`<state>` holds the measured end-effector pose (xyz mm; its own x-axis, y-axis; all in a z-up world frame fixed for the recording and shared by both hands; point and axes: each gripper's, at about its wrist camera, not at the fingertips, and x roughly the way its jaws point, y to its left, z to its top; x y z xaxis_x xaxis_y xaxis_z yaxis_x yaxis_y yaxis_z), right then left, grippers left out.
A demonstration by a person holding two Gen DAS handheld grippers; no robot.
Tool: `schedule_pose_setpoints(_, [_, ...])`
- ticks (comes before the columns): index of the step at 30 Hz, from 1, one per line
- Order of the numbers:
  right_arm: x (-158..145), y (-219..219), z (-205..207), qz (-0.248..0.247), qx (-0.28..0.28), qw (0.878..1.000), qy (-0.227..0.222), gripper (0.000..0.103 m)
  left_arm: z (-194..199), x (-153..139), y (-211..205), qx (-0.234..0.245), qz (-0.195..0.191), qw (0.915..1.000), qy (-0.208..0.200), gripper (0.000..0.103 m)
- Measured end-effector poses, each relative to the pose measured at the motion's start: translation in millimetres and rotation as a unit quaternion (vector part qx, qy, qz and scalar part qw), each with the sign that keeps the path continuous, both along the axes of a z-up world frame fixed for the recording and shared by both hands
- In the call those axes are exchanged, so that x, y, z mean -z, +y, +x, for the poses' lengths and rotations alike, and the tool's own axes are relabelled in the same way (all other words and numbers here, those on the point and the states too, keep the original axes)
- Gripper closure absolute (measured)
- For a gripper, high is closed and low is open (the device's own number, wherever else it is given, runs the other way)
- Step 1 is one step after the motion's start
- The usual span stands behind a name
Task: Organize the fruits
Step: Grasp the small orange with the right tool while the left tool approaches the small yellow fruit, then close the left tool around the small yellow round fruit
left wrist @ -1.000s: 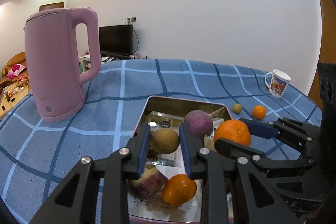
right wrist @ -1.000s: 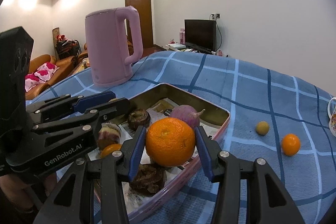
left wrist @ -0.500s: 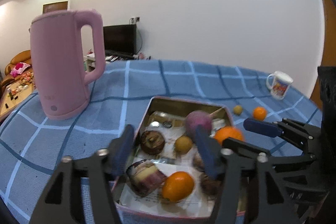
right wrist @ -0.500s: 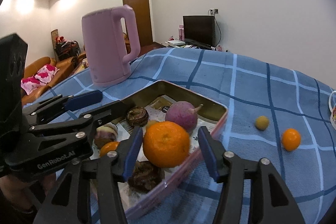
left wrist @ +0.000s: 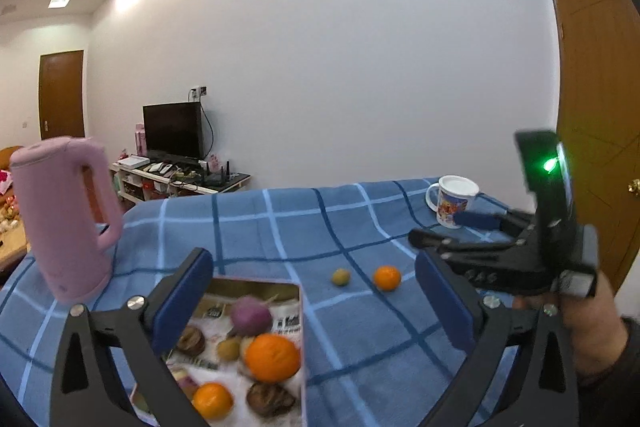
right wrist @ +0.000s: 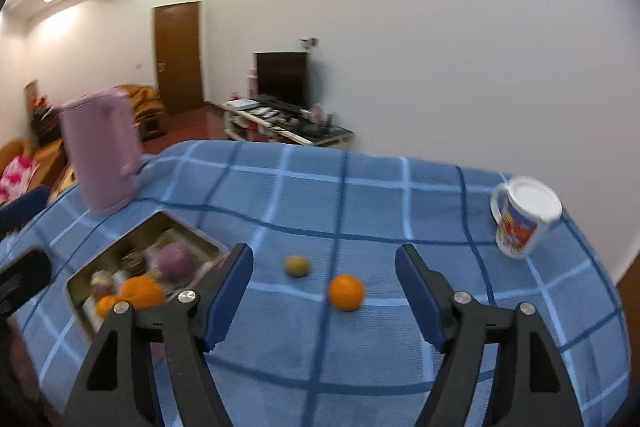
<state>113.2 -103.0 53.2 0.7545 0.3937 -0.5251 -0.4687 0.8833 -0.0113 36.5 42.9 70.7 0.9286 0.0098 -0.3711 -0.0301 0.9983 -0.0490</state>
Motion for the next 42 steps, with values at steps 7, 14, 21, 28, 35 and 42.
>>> schedule_pose_setpoints(7, [47,0,55,0.008,0.045,0.998,0.048,0.028,58,15,-2,-0.032,-0.012,0.9984,0.046,0.0])
schedule_pose_setpoints(14, [90,10,88,-0.014,0.047,0.993,0.106,0.035,72,33,5,-0.034,-0.023,0.9967,0.07,0.0])
schedule_pose_setpoints(21, [100,14,94,-0.028,0.035,0.99,0.133,0.065,93,48,-2,-0.017,-0.047,0.9943,0.095,0.0])
schedule_pose_setpoints(28, [92,-29,87,-0.013,0.084,0.991,0.103,0.065,117,60,-28,0.002,-0.042,0.9927,0.113,0.008])
schedule_pose_setpoints(35, [86,-77,89,0.039,0.115,0.987,0.103,0.065,166,93,-62,0.032,-0.028,0.9849,0.168,0.035])
schedule_pose_setpoints(42, [84,-75,86,0.043,0.1,0.989,0.096,0.064,203,128,-66,0.043,-0.04,0.9712,0.231,0.058])
